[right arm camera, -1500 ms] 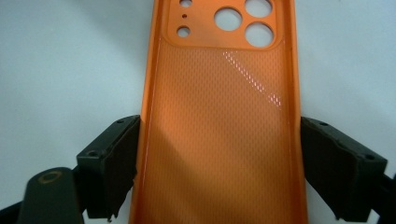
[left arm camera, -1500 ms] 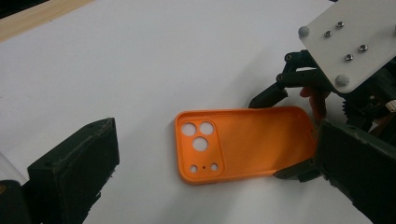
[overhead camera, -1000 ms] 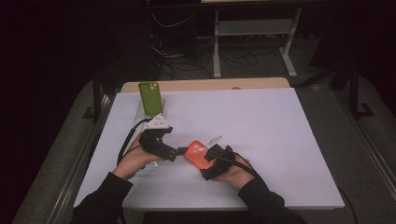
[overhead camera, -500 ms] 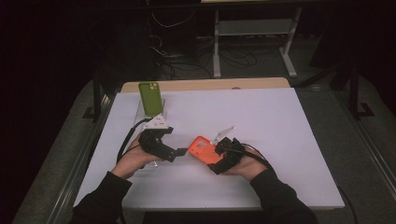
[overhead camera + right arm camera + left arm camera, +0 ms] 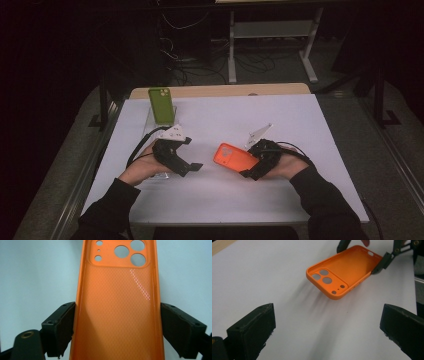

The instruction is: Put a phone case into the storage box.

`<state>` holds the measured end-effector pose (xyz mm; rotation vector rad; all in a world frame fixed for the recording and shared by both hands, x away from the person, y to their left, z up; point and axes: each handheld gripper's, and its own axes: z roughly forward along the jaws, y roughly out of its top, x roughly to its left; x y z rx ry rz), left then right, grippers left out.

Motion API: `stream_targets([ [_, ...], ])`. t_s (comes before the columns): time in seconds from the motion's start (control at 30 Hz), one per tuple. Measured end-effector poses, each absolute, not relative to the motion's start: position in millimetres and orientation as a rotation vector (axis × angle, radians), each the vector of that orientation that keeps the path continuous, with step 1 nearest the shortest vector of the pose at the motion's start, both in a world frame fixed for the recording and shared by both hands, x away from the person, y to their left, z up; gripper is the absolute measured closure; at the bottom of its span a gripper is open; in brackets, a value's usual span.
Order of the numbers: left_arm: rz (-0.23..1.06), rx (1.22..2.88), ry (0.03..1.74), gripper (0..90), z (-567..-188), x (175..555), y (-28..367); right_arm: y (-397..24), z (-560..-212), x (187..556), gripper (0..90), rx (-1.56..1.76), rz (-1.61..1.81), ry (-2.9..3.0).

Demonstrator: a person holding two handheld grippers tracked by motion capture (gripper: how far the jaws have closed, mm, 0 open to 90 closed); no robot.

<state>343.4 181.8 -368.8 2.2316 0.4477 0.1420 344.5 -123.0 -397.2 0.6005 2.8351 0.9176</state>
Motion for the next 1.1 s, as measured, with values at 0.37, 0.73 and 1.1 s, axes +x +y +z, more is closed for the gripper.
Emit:
stream_targets([
  [0.37,0.102,2.275,0.233,0.0,-356,353,157,-130,-383,354,15.4,0.406,0.932,2.926],
  [0.73,0.026,2.323,0.101,0.0,-359,355,135,-118,-380,358,15.4,0.288,0.909,2.998],
  [1.1,-0.011,2.394,0.001,0.0,-370,347,125,-103,-381,344,15.4,0.169,0.876,3.031],
])
